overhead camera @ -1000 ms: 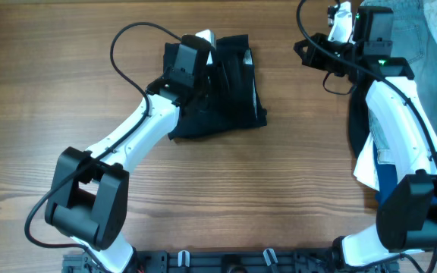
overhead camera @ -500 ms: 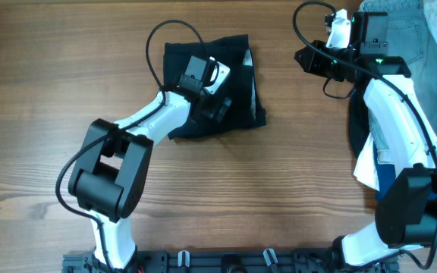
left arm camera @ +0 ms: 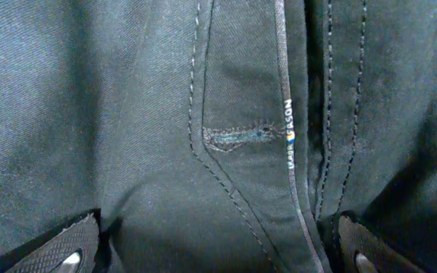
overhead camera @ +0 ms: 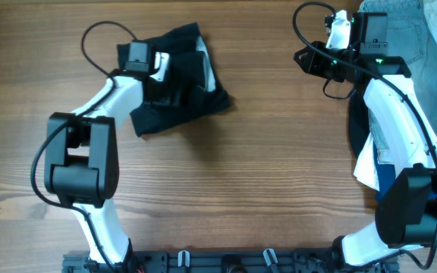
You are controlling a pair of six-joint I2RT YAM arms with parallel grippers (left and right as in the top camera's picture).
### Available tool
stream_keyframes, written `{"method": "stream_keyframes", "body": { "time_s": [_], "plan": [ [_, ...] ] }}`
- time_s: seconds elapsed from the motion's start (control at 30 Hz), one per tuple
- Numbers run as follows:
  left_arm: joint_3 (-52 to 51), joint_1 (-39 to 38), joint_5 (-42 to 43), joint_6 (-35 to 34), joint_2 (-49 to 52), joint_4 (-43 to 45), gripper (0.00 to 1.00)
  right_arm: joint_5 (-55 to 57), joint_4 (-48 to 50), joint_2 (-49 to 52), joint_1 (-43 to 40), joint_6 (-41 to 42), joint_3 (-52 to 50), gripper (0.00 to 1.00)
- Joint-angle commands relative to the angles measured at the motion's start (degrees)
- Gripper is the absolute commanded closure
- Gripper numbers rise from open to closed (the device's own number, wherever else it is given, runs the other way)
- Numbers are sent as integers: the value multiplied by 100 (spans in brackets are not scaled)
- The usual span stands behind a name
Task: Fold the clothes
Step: 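Lift the folded trousers and carry them to the top-left table corner with the left gripper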
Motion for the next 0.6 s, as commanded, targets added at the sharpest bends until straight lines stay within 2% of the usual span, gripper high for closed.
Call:
{"method": "stream_keyframes", "body": {
  "time_s": [0.0,0.2,0.37,0.57],
  "plan": [
    [98,262,-476,249,116,-348,0,101,-9,66,9,-118,-28,78],
    [1521,-444,205,188,-435,-1757,0,101,-28,66,9,-122,-28,77],
    [1556,-1438,177,164,-334,-2065,0,101,-61,66,9,-120,-28,73],
    [1552,-1812,-212,-415,31,-2166,0,101,-153,66,9,-225,-28,72]
  ]
}}
